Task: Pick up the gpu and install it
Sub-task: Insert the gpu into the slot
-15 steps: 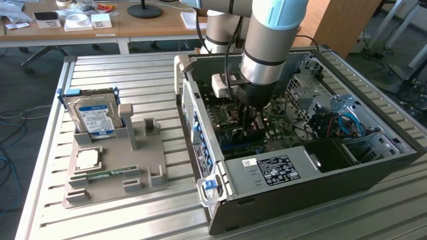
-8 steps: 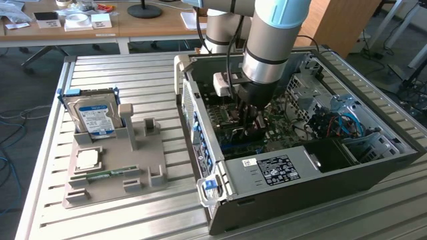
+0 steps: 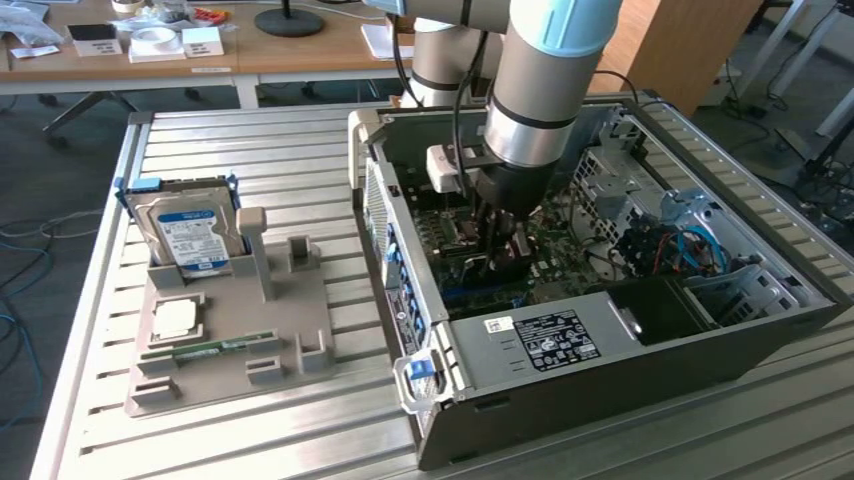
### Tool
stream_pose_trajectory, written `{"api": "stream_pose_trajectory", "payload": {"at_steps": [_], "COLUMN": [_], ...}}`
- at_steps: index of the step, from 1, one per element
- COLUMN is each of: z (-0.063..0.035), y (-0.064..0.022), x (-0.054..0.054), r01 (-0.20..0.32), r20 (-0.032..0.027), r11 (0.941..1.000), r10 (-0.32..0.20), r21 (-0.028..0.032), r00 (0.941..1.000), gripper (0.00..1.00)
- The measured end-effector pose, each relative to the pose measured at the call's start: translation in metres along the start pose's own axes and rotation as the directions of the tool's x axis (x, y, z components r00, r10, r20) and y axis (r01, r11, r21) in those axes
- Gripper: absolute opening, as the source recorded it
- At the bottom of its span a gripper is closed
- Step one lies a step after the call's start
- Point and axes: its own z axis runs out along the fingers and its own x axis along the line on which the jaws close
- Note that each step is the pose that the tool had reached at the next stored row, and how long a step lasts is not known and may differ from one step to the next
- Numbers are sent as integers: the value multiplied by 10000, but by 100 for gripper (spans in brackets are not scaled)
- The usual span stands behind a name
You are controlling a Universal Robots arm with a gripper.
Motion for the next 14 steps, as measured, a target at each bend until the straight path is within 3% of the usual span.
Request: {"api": "stream_pose_trajectory", "payload": {"at_steps": [1,3,14], "z": [0,0,9], "y": [0,0,11], "x": [0,0,2], "r01": [0,1,4], "r20": [0,0,-7], "r11": [10000,10000,10000], "r10": [0,-1,-4], "r21": [0,0,-2], "r00": [10000,10000,10000], "gripper": [39,27,26]}}
